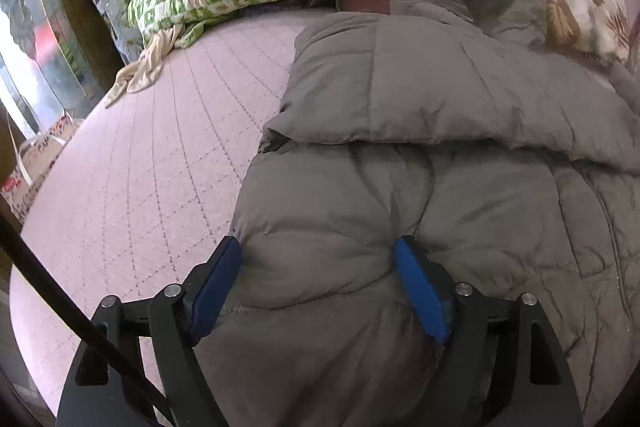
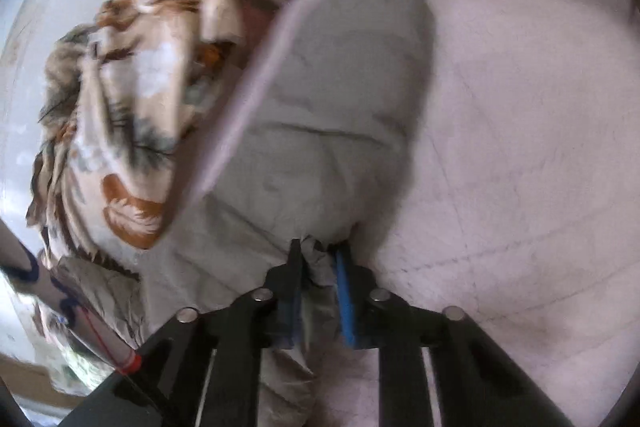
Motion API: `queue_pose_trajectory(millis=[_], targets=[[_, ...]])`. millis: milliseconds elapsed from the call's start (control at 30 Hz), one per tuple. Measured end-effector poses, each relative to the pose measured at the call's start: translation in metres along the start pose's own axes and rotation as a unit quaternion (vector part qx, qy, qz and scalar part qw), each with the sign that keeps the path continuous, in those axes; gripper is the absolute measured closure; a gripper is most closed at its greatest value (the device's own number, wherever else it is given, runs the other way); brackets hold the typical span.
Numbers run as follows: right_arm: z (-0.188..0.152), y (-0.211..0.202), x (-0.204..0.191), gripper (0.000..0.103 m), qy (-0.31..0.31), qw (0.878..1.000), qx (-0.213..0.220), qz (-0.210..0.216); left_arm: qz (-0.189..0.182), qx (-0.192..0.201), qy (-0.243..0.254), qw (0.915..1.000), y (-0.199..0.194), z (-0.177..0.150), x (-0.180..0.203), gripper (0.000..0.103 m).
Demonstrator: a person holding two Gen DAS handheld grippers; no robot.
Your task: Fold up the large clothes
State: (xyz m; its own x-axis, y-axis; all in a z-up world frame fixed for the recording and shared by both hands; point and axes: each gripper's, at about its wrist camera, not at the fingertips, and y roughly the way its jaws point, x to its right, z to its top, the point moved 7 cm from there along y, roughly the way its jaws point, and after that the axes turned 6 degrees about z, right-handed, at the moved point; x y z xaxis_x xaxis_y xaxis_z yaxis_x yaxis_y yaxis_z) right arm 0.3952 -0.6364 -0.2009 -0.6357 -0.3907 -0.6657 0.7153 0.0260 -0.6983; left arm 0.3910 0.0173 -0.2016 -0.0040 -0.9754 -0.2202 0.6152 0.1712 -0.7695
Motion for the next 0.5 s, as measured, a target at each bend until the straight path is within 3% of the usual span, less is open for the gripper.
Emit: queue_pose_trajectory(millis=[100, 233, 367, 500], targets=[[0.004, -0.031, -0.043, 0.093, -0.063, 0.998, 0.018, 0.006, 0.001, 0.000, 0.000, 1.0000, -0.001, 0.000, 0.000, 0.023], [-0.013, -0.072, -0.106, 0.094, -0.123, 0.991, 0.023, 0.051, -0.003, 0.001, -0.007, 1.0000, -0.006, 0.000, -0.002, 0.024], [-0.066, -0.090, -0.174, 0.094, -0.206, 0.974, -0.009, 0.095, -0.021, 0.004, -0.033, 0.9992, -0.019, 0.004, -0.014, 0.024], [-0.156, -0.083, -0.224, 0.095, -0.306, 0.942, -0.075, 0.119, -0.033, 0.041, -0.071, 0.9961, -0.048, 0.014, -0.039, 0.024]])
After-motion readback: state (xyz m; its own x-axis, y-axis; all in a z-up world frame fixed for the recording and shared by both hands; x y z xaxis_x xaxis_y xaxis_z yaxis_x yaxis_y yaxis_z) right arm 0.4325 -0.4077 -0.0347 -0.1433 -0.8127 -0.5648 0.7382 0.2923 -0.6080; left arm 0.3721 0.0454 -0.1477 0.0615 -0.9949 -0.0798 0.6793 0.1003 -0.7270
